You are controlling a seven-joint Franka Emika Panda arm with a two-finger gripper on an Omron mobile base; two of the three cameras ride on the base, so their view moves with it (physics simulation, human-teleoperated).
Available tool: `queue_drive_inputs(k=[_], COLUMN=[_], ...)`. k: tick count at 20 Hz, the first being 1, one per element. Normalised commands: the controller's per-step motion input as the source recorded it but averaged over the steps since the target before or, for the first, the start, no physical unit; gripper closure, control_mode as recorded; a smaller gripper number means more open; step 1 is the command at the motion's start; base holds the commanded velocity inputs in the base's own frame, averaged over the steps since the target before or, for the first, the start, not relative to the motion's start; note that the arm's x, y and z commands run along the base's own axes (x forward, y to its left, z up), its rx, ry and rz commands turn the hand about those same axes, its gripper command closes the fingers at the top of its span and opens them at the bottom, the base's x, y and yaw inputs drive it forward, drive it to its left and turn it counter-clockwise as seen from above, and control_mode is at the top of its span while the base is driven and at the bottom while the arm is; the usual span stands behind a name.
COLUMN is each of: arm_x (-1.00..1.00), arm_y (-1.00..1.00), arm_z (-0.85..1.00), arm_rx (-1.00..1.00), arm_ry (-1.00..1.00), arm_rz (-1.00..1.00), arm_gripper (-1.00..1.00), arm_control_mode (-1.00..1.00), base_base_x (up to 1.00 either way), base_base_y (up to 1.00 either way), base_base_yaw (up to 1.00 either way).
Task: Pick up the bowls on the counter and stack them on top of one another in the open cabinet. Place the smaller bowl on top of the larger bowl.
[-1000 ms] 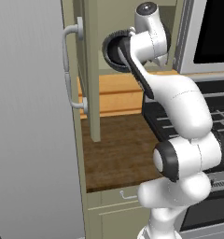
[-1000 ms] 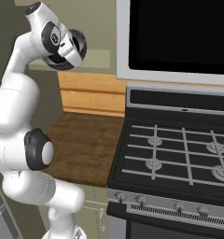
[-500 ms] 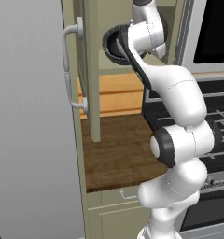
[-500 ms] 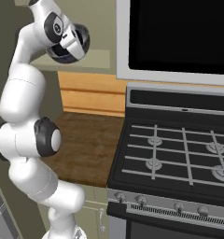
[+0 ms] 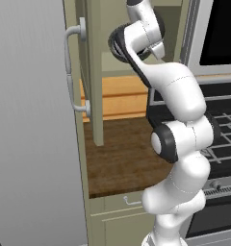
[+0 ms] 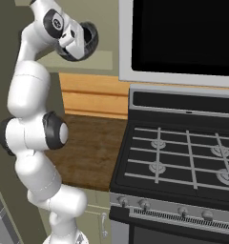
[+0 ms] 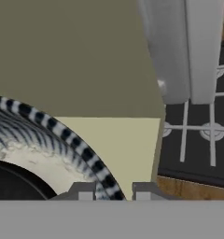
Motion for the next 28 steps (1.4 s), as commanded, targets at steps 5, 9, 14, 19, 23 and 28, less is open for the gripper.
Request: queue_drive_inputs(k=[5, 9, 14, 19, 23, 28], arm_x=[0.08, 0.0, 0.0, 0.02, 0.0, 0.04], arm_y=[0.0, 0.0, 0.0, 0.0, 0.12, 0.11], arm_z=[-0.3, -0.09, -0.16, -0.13, -0.02, 0.0], arm_rx=[0.0, 0.01, 0.06, 0.03, 0.01, 0.0], arm_ry=[0.0, 0.0, 0.0, 0.0, -0.01, 0.0], arm_rz=[-0.1, 0.0, 0.02, 0.08, 0.12, 0.1], arm_gripper=[1.0, 1.0, 1.0, 1.0, 1.0, 1.0], arm_control_mode=[-1.0, -1.0, -1.0, -1.0, -1.0, -1.0], base_base_x=[0.0, 0.0, 0.0, 0.0, 0.0, 0.0], base_base_y=[0.0, 0.0, 0.0, 0.0, 0.0, 0.0], base_base_yaw=[0.0, 0.0, 0.0, 0.0, 0.0, 0.0])
